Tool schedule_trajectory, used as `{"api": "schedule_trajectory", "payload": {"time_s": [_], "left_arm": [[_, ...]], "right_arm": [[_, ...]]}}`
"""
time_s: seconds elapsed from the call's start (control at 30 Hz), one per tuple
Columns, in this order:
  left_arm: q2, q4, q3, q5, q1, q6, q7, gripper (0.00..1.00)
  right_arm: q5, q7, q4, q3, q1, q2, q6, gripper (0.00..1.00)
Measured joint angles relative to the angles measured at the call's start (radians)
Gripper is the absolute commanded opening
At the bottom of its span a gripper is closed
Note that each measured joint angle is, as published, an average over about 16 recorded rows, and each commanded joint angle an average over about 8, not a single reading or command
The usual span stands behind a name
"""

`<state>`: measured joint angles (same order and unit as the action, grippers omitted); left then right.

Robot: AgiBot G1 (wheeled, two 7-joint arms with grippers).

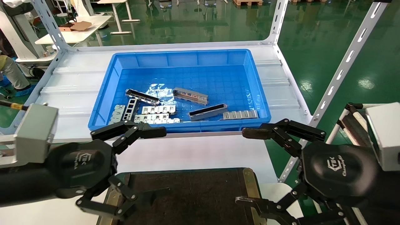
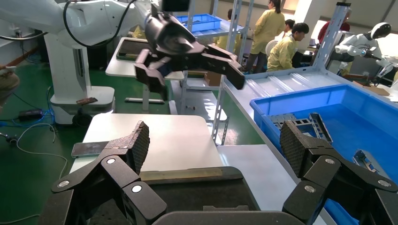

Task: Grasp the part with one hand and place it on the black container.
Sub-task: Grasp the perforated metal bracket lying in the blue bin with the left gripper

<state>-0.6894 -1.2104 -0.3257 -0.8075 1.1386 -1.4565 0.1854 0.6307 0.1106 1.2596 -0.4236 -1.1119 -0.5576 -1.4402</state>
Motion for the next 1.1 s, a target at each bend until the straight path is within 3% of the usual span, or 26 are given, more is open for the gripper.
{"api": "schedule_trajectory", "payload": {"time_s": [0.6, 1.1], "left_arm": [[-0.187, 0.265, -0.087, -0.176, 0.160, 0.090, -0.064, 1.00], [-0.380, 0.614, -0.137, -0.297, 0.324, 0.198, -0.220, 1.00]], "right_arm": [[0.000, 0.000, 0.000, 0.000, 0.000, 0.000, 0.000, 1.00], [0.000, 0.000, 0.000, 0.000, 0.000, 0.000, 0.000, 1.00]]}}
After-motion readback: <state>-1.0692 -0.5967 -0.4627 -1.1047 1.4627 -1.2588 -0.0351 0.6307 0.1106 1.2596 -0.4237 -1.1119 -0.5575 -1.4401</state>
